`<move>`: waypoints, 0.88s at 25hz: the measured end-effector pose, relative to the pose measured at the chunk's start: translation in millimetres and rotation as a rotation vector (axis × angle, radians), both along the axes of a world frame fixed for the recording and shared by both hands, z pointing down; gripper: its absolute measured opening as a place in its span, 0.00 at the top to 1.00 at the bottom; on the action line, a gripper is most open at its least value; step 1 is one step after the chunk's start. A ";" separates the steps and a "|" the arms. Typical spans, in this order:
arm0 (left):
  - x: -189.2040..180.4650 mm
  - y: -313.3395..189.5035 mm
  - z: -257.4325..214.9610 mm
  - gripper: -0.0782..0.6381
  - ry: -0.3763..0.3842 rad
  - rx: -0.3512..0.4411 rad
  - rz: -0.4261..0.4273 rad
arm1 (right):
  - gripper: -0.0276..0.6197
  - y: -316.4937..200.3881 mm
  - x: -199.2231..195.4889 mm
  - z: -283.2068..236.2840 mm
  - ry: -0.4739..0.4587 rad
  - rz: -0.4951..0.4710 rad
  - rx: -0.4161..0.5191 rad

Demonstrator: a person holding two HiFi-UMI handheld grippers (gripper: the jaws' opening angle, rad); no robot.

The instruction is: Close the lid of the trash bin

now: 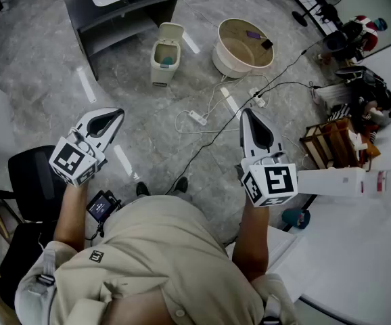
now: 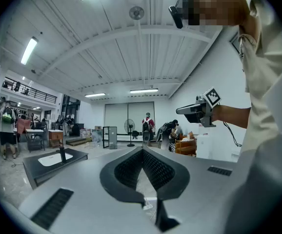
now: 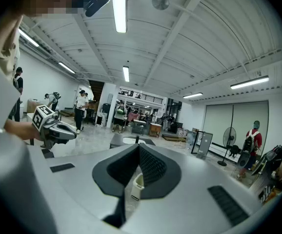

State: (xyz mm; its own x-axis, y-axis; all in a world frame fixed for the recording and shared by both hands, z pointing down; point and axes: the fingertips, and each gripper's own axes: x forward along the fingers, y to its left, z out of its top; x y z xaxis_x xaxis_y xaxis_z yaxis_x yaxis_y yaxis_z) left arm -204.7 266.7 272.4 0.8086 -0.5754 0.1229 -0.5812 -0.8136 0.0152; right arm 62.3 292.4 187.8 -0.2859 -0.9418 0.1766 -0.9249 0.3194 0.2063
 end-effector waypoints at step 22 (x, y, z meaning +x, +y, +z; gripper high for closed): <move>-3.1 -28.8 10.3 0.87 0.024 -0.003 -0.007 | 0.92 -38.0 -0.6 3.1 -0.115 -0.030 0.012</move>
State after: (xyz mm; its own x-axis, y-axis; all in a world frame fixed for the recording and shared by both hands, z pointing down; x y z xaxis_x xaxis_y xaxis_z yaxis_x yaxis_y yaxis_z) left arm -207.8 238.0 282.7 0.8071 -0.5809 0.1053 -0.5866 -0.8093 0.0311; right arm 61.6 254.4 190.9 -0.3316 -0.9345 0.1297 -0.9327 0.3454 0.1038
